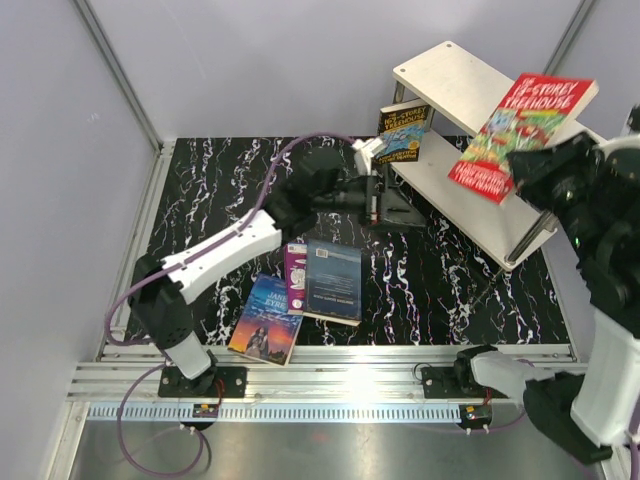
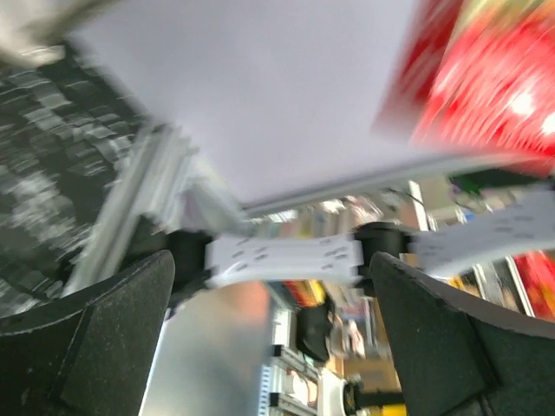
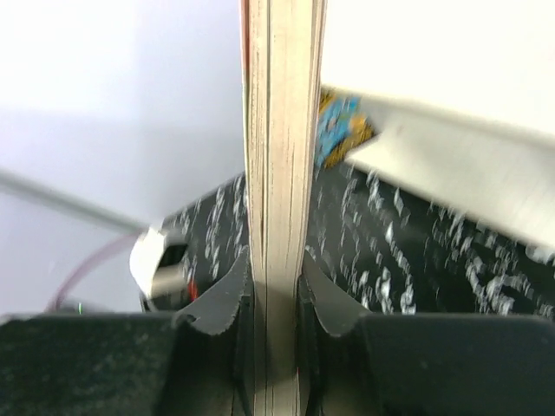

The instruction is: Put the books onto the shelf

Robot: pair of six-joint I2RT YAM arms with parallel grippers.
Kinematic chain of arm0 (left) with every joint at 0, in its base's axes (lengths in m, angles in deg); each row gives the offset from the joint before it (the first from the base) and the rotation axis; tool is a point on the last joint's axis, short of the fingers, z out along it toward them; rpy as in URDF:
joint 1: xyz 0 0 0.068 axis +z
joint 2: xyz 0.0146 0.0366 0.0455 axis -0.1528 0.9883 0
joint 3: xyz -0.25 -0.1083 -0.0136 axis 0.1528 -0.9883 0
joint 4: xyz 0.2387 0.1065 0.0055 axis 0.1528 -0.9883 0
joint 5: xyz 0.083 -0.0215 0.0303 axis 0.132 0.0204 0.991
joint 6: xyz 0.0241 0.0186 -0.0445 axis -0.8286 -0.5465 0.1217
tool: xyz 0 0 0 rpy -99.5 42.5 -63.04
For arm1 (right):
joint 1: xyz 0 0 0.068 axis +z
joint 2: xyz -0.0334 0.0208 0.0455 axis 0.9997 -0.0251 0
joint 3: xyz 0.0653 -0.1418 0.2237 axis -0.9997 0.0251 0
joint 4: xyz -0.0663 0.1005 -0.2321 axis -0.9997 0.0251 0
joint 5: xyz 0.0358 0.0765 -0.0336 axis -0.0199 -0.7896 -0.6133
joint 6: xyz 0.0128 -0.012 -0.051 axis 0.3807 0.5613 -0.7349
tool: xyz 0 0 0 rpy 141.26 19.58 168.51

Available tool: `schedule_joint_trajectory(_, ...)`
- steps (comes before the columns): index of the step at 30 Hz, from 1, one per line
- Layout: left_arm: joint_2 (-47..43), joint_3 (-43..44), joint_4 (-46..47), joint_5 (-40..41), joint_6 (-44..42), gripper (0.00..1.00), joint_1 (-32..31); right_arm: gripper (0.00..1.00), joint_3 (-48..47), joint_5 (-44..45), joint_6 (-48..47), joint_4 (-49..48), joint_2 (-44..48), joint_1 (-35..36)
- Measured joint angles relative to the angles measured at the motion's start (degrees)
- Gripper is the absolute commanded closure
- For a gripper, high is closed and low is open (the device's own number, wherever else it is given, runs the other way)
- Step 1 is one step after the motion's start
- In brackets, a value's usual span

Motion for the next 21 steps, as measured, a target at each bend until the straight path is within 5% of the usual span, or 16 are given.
schedule_joint_trajectory(9,-12.41,-16.13,-14.58,8.50,-8.48,0.01,7.23,1.00,-20.20,14.40,-10.45,0.17,-18.88,-2.91)
schedule_joint_trajectory(16,-22.03,-24.52,-19.34,9.94,-12.02,0.01,9.90,1.00,-25.99,-5.86,-11.89,3.26,-31.41,-32.15)
schedule_joint_trajectory(21,-24.96,-25.09,-20.41,10.62,-14.14,0.01,11.32,1.00,-20.92,-24.11,-6.32,2.71,-33.73,-45.79)
